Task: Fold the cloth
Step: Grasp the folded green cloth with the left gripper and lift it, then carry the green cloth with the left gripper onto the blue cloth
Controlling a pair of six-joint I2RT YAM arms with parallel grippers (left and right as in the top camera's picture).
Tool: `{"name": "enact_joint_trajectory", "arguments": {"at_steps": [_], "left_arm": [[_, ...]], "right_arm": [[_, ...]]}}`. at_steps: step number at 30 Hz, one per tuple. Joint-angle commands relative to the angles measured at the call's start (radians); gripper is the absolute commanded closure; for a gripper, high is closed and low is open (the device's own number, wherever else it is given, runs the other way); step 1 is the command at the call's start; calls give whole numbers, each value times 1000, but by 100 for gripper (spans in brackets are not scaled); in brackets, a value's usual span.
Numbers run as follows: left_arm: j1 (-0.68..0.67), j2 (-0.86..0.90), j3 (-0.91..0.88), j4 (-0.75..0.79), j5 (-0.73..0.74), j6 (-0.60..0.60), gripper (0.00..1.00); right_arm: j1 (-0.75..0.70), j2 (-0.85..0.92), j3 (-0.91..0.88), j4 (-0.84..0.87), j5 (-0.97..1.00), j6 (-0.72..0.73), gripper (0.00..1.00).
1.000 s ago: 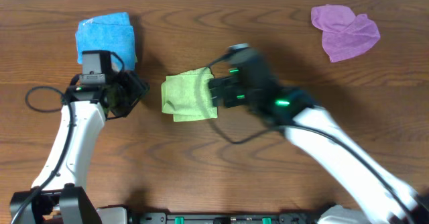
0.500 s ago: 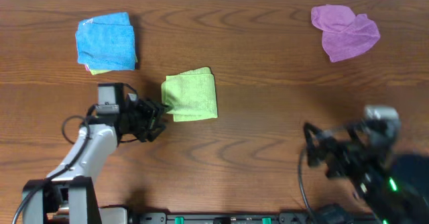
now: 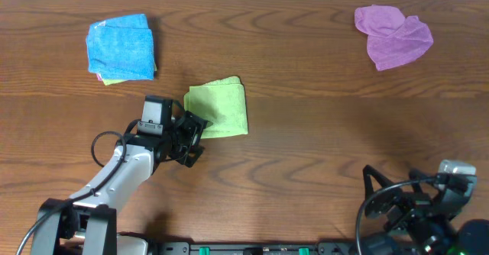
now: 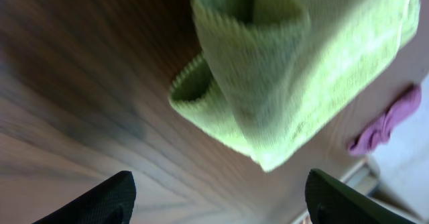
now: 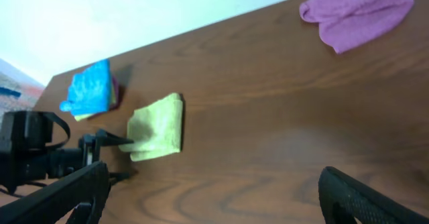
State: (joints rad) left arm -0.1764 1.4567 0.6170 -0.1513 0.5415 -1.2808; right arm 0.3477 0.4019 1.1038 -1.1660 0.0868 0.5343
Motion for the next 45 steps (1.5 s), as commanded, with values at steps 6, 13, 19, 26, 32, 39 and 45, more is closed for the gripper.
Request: {"name": "enact_joint_trajectory", "arguments": {"at_steps": [6, 13, 19, 26, 32, 39, 45], "left_arm": [[-9, 24, -7, 12, -103, -32, 17], [-61, 122, -7, 146, -64, -93, 17], [-66, 171, -7, 194, -97, -136, 22], [-66, 259, -7, 326, -134, -126, 73], [-64, 313, -6, 481, -133, 3, 94], [10, 302, 196, 406, -38, 158, 94], [76, 302, 628, -125, -138, 376, 94]], "right_arm": [[-10, 0, -7, -67, -4, -79, 1], [-10, -27, -7, -82, 0, -147, 1], [-10, -57, -7, -92, 3, -116, 1], [-10, -57, -7, -92, 3, -116, 1], [-10, -57, -7, -92, 3, -116, 1], [-10, -57, -7, -91, 20, -116, 1], [-10, -57, -7, -91, 41, -116, 1]]}}
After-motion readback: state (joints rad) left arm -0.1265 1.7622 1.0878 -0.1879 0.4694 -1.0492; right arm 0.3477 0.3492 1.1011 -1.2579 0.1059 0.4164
